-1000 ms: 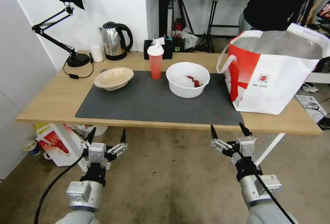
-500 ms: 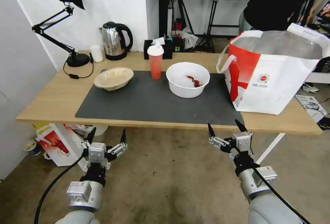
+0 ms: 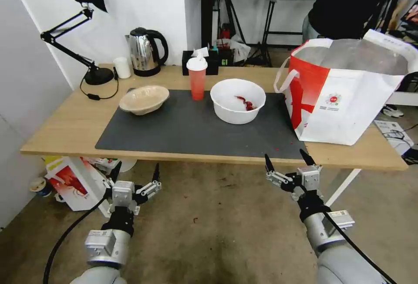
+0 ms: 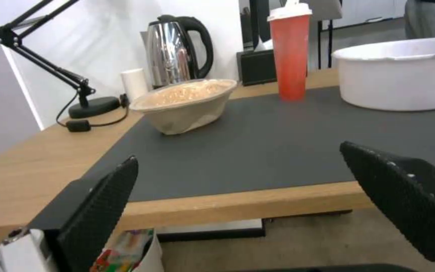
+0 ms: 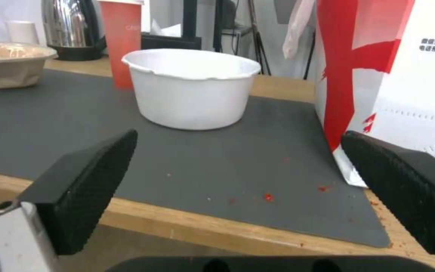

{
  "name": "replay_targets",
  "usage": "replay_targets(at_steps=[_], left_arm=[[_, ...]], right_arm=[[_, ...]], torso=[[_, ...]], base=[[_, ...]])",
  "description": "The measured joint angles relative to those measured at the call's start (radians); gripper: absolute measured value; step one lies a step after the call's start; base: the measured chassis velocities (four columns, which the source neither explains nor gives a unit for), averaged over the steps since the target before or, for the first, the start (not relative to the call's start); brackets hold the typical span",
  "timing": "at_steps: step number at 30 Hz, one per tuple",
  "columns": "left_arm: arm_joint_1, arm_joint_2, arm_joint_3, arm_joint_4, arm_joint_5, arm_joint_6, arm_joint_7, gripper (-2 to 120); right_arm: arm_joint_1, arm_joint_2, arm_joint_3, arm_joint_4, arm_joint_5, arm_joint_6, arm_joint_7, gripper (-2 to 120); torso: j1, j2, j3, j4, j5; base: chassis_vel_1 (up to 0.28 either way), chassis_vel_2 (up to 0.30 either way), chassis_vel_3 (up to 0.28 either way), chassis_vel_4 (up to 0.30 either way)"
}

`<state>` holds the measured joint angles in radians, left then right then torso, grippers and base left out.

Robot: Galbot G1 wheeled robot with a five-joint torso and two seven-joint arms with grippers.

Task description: Pick up the trash from the table and place it into the takeout bag.

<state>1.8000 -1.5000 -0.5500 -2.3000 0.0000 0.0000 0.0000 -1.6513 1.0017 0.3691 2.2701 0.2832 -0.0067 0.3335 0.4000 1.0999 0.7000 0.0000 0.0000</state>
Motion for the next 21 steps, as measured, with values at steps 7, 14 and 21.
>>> replay_targets(at_steps=[7, 14, 21], left_arm=[[0.0, 0.0, 0.0, 0.0, 0.0, 0.0, 0.0, 100], [-0.06, 0.101, 0.017, -0.002, -0.088, 0.116, -0.101, 100], [-0.08, 0.152, 0.031, -0.007, -0.163, 0.177, -0.137, 100]], right_arm=[[0.0, 0.001, 0.002, -0.005, -0.001, 0.001, 0.0, 100], [-0.001, -0.001, 0.003, -0.005, -0.002, 0.001, -0.001, 100], [-0.006, -0.002, 0.007, -0.001, -0.002, 0.001, 0.0, 100]], torso=[[0.0, 0.0, 0.0, 0.0, 0.0], [0.0, 0.0, 0.0, -0.0002, -0.0001], [0.0, 0.0, 0.0, 0.0001, 0.0001]], base=[[0.0, 0.0, 0.0, 0.0], [0.0, 0.0, 0.0, 0.0], [0.0, 0.0, 0.0, 0.0]])
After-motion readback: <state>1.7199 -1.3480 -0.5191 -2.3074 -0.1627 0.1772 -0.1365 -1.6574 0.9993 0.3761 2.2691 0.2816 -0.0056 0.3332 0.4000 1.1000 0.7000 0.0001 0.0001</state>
